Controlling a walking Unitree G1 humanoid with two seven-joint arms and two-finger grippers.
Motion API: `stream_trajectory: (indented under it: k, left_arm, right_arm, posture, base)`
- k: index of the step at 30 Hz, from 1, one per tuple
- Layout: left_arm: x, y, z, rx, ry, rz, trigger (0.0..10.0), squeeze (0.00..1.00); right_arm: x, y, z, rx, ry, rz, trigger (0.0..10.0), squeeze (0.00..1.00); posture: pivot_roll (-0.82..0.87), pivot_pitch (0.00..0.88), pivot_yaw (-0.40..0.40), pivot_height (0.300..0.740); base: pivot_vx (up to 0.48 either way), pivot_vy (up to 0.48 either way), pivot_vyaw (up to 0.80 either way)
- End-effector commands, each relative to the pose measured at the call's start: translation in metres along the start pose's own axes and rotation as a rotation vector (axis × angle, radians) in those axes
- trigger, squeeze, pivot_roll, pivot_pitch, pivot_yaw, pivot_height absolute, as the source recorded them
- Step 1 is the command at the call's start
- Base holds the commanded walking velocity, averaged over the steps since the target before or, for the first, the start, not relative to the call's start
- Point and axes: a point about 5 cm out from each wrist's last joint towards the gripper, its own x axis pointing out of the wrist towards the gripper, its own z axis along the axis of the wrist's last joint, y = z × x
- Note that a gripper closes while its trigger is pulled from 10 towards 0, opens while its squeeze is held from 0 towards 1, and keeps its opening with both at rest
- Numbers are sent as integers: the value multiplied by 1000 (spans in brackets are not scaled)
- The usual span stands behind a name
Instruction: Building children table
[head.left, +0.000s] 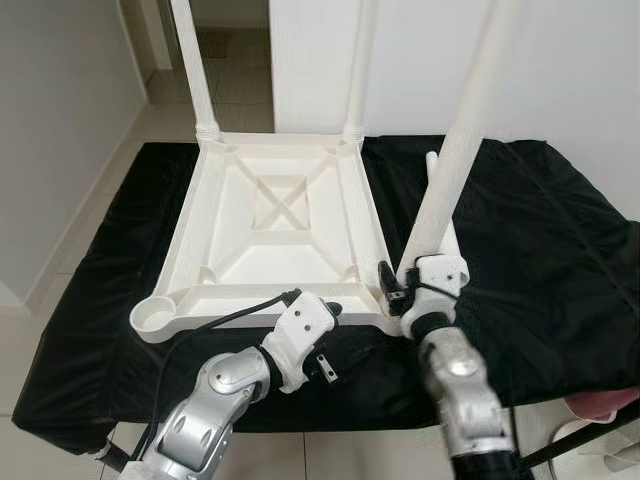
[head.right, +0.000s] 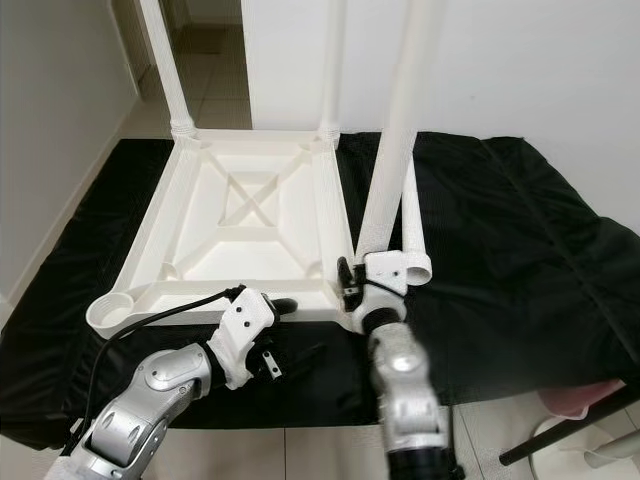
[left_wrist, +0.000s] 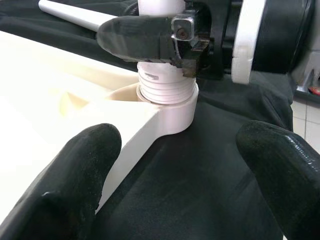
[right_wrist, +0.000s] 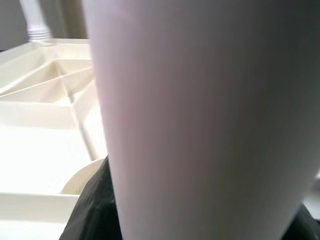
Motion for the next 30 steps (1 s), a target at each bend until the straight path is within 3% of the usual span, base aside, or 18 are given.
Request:
stream_trajectory:
  k: [1, 10, 11, 12, 20, 21, 22, 23, 30]
  left_arm:
    - [0, 3, -1, 12, 9, 39, 10000, 0]
    - [1, 1, -1, 14, 8, 32, 10000, 0]
    - [1, 1, -1, 15, 7, 32, 10000, 0]
    - [1, 2, -1, 15, 7, 33, 10000, 0]
    - [0, 2, -2, 15, 9, 36, 10000, 0]
    - [0, 2, -3, 16, 11, 35, 10000, 0]
    - [0, 2, -3, 16, 11, 35, 10000, 0]
    - [0, 2, -3, 15, 11, 34, 10000, 0]
    - [2, 4, -2, 21, 8, 31, 10000, 0]
  right_arm:
    - [-4, -6, -8, 6, 50, -76, 10000, 0]
    - [-8, 7, 2, 37, 32, -33, 10000, 0]
    - [-8, 8, 2, 46, 27, -29, 10000, 733]
    - [-8, 10, 3, 55, 24, -21, 10000, 1000]
    - [-12, 0, 7, 106, -17, 85, 10000, 1000]
    - [-12, -2, 8, 103, -25, 103, 10000, 620]
    - [-12, -4, 8, 100, -30, 113, 10000, 620]
    - [-12, -6, 9, 90, -37, 134, 10000, 0]
    - [-11, -18, 7, 43, -55, 294, 10000, 0]
  posture:
    - [-17, 0, -37, 740]
    - [-23, 0, -35, 740]
    - [-24, 0, -34, 740]
    - [-24, 0, -34, 740]
    - [-22, 0, -34, 740]
    - [-25, 0, -33, 740]
    - [-26, 0, -32, 740]
    - [-26, 0, -32, 740]
    - [-32, 0, -25, 740]
  base:
    - [0, 0, 0]
    - [0, 0, 0]
    - [0, 0, 0]
    - [0, 0, 0]
    - [0, 0, 0]
    - [0, 0, 0]
    - [0, 0, 0]
    - [0, 0, 0]
    - [0, 0, 0]
